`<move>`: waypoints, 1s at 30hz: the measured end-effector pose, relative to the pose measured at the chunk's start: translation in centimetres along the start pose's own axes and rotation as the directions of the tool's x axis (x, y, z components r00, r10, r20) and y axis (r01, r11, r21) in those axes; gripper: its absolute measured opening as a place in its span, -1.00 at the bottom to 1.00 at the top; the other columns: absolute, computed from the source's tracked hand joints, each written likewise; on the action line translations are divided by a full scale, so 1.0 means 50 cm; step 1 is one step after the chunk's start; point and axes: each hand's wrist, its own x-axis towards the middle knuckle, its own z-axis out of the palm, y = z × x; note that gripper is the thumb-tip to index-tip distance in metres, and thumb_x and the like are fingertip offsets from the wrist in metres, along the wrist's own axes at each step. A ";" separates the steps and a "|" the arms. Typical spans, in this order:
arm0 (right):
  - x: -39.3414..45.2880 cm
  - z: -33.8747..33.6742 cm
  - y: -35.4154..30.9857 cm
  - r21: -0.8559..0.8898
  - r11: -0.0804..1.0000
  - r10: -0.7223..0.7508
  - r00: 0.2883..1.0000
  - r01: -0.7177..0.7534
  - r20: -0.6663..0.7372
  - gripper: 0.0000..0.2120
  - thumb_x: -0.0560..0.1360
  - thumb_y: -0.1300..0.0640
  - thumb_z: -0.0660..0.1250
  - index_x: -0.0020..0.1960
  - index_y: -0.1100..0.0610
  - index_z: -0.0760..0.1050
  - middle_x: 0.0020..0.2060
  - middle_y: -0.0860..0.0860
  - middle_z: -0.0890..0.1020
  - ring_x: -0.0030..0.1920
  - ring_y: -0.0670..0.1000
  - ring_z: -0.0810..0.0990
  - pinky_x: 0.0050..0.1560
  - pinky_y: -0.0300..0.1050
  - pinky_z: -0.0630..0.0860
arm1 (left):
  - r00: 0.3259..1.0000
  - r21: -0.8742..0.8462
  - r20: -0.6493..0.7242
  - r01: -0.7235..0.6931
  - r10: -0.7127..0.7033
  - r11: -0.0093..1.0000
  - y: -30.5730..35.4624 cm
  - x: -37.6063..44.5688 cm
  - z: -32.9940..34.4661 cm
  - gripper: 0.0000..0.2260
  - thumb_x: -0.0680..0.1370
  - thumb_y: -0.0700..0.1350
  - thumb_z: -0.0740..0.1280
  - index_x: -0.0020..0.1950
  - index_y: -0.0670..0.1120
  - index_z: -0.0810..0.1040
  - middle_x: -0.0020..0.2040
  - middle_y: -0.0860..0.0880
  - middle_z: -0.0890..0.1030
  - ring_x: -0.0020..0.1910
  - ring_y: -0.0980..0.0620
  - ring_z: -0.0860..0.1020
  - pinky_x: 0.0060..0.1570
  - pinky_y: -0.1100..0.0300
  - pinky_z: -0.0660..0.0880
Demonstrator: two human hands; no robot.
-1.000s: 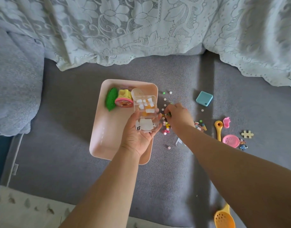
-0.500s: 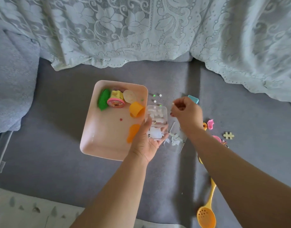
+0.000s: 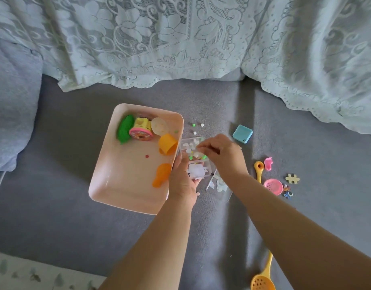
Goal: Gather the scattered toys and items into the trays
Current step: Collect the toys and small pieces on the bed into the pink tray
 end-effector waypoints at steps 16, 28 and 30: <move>0.202 0.082 0.031 -0.393 0.918 0.148 0.966 -0.054 0.213 -0.86 0.51 0.14 0.37 0.05 0.02 0.60 0.04 -0.04 0.44 0.10 0.03 0.48 0.05 -0.13 0.45 | 0.916 0.322 -0.208 -0.268 0.344 0.908 0.060 0.077 -0.095 -0.63 0.47 0.12 0.42 0.25 0.08 0.58 0.32 0.08 0.52 0.32 0.04 0.47 0.38 -0.10 0.33; 0.076 0.073 0.057 -0.445 0.895 0.157 0.936 0.000 0.316 -0.65 0.36 -0.01 0.52 0.10 -0.07 0.53 0.06 -0.12 0.38 0.21 -0.04 0.37 0.14 -0.09 0.43 | 0.854 0.794 -0.195 -0.151 0.482 0.589 0.050 0.048 -0.087 -0.65 0.64 -0.03 0.12 0.39 -0.05 0.46 0.37 -0.07 0.48 0.38 -0.09 0.39 0.40 0.00 0.28; 0.062 0.076 0.054 -0.505 0.863 0.152 0.942 0.022 0.300 -0.62 0.38 -0.01 0.50 0.14 -0.12 0.48 0.11 -0.13 0.37 0.24 -0.06 0.33 0.10 -0.09 0.45 | 0.854 0.817 -0.177 -0.151 0.490 0.557 0.038 0.048 -0.091 -0.56 0.56 0.12 0.06 0.34 0.02 0.49 0.27 -0.09 0.55 0.30 -0.12 0.46 0.31 -0.07 0.38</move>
